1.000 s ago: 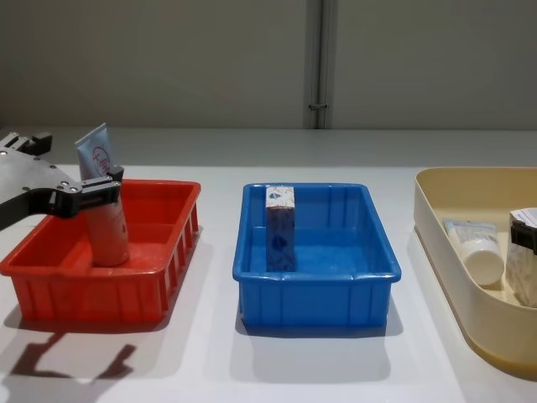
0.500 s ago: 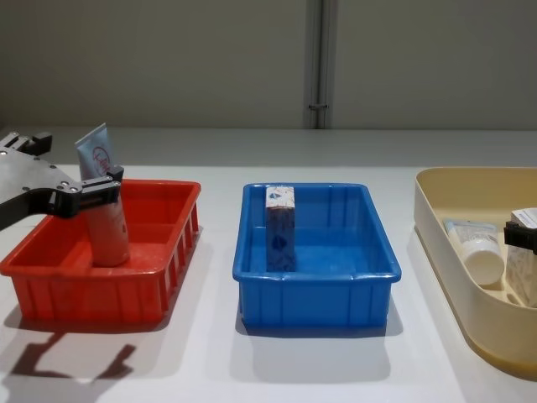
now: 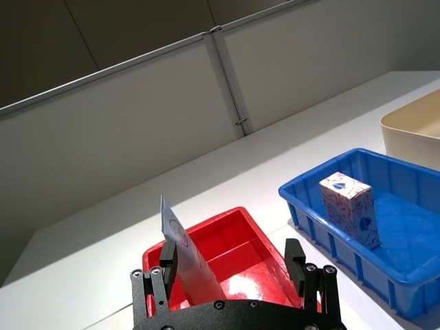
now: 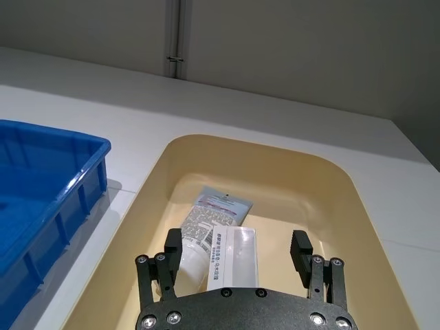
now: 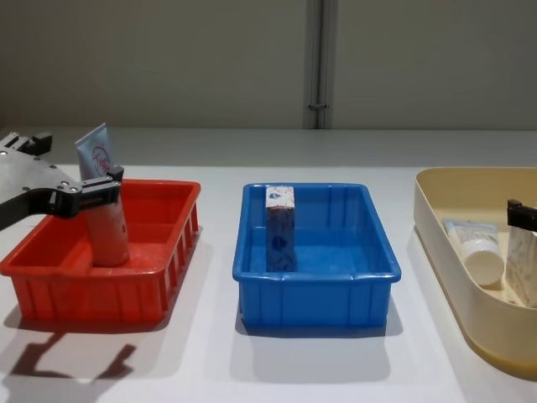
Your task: Bimanual collaborative sorting of washing and personal care products
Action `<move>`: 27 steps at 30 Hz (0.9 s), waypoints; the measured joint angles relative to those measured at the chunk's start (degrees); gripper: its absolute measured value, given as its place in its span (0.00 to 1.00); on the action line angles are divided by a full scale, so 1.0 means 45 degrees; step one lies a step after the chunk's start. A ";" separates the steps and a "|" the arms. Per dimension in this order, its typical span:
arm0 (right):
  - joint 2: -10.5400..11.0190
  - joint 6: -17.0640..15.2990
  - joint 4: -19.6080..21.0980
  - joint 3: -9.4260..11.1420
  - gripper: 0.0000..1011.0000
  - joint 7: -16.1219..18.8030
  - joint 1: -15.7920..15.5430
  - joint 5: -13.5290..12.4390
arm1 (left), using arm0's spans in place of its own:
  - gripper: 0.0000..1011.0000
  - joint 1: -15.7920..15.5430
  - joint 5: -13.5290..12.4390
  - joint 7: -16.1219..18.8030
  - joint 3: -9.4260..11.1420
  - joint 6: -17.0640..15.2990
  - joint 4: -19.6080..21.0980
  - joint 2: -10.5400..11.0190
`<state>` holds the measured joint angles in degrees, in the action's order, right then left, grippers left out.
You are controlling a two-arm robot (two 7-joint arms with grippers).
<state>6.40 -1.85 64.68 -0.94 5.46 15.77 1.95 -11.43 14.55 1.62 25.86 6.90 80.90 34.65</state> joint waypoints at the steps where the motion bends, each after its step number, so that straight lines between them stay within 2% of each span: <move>1: 0.0021 0.0056 0.0090 -0.0001 0.99 0.0020 -0.0059 -0.0012 | 0.99 0.0000 0.0000 0.0000 0.0000 0.0000 0.0000 0.0000; 12: 0.0261 0.0784 0.1313 0.0034 0.99 0.0094 -0.0896 -0.0059 | 0.99 0.0000 0.0000 0.0000 0.0001 0.0000 0.0000 0.0000; 16: 0.0403 0.1371 0.1920 0.0091 0.99 0.0118 -0.1409 -0.0067 | 0.99 0.0000 0.0000 0.0000 0.0001 0.0000 -0.0001 0.0000; 27: 0.0545 0.2196 0.2733 0.0292 0.99 -0.0106 -0.2302 0.0100 | 0.99 0.0000 0.0000 0.0000 0.0001 0.0000 0.0000 0.0000</move>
<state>8.85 8.03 76.98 0.37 4.98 5.41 2.40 -11.43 14.55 1.62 25.86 6.91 80.90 34.64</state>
